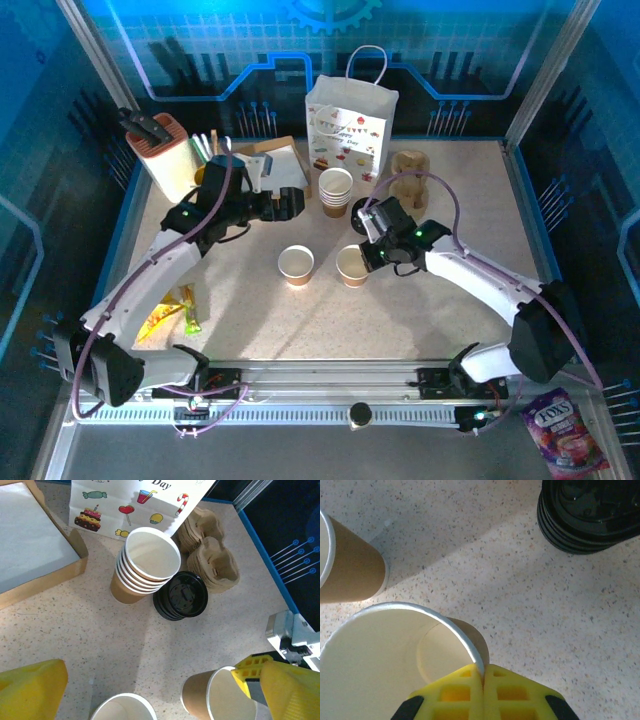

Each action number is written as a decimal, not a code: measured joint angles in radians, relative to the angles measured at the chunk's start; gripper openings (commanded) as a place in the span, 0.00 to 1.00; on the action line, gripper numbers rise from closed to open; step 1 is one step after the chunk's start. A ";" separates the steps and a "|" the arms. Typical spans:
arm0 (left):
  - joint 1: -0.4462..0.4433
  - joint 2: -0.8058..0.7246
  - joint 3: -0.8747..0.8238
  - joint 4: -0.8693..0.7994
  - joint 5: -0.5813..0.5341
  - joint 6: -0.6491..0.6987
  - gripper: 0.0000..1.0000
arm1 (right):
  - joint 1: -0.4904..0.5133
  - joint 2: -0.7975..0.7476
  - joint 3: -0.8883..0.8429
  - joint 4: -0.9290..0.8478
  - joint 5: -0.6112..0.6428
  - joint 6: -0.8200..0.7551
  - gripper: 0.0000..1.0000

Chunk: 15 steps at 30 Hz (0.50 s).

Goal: Pack the takeout coffee

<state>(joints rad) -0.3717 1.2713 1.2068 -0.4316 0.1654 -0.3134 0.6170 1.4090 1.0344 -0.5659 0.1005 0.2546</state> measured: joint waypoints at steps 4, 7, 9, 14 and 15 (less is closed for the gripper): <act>0.000 -0.019 -0.002 0.019 -0.003 0.010 0.99 | 0.001 0.032 -0.030 0.053 0.006 0.000 0.04; 0.000 -0.031 -0.009 0.033 -0.003 0.023 0.99 | 0.004 0.045 -0.057 0.081 0.017 0.003 0.05; 0.000 -0.032 -0.016 0.042 -0.003 0.026 0.99 | 0.004 0.053 -0.069 0.097 0.023 0.004 0.06; 0.000 -0.033 -0.032 0.048 -0.004 0.028 0.99 | 0.005 0.060 -0.081 0.125 0.026 0.010 0.15; 0.000 -0.033 -0.032 0.048 -0.003 0.028 1.00 | 0.005 0.060 -0.081 0.127 0.027 0.010 0.18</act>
<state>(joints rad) -0.3717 1.2385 1.1748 -0.3832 0.1619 -0.2852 0.6216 1.4685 0.9531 -0.4389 0.1276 0.2649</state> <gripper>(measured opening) 0.992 0.136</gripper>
